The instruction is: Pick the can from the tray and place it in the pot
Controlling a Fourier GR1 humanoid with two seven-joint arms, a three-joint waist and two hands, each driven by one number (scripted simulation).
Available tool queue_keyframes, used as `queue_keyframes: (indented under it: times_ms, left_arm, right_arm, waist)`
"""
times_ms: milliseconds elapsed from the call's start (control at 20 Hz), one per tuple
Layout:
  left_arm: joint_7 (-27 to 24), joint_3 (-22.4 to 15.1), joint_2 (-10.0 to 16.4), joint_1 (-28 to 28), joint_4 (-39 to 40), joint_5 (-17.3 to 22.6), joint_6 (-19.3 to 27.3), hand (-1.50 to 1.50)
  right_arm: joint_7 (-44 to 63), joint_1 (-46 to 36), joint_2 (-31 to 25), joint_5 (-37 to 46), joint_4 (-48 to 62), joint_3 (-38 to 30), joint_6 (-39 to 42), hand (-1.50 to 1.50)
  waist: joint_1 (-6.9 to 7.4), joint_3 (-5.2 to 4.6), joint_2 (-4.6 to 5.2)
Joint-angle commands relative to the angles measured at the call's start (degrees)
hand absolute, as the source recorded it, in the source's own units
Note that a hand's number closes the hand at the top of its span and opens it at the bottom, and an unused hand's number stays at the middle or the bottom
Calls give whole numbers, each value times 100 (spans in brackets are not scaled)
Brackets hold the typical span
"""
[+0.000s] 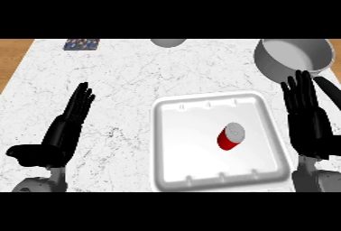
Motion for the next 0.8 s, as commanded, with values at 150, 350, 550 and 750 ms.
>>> queue_keyframes:
  times_ms: [150, 350, 550, 750]
  left_arm:
    - [536, -85, -86, -258, 83, 37, 69, 0]
    - [833, -190, -215, -134, 217, 117, 121, 0]
    - [1714, 17, -166, -384, -85, 276, 400, 0]
    - [1704, 8, -230, -381, -15, 84, 549, 0]
  right_arm:
    - [743, -702, -144, -485, -117, 1647, 2107, -150]
    - [105, -1549, -1713, 1556, -591, 1936, 2695, 150]
    - [-2306, -986, -1435, 1273, 44, 1532, 3281, -150]
    - [-2823, -1167, -2369, 1037, -32, 876, 4174, -150]
  waist:
    - [557, -94, 97]
    - [501, -159, -59]
    - [245, -78, 63]
    - [155, -101, 45]
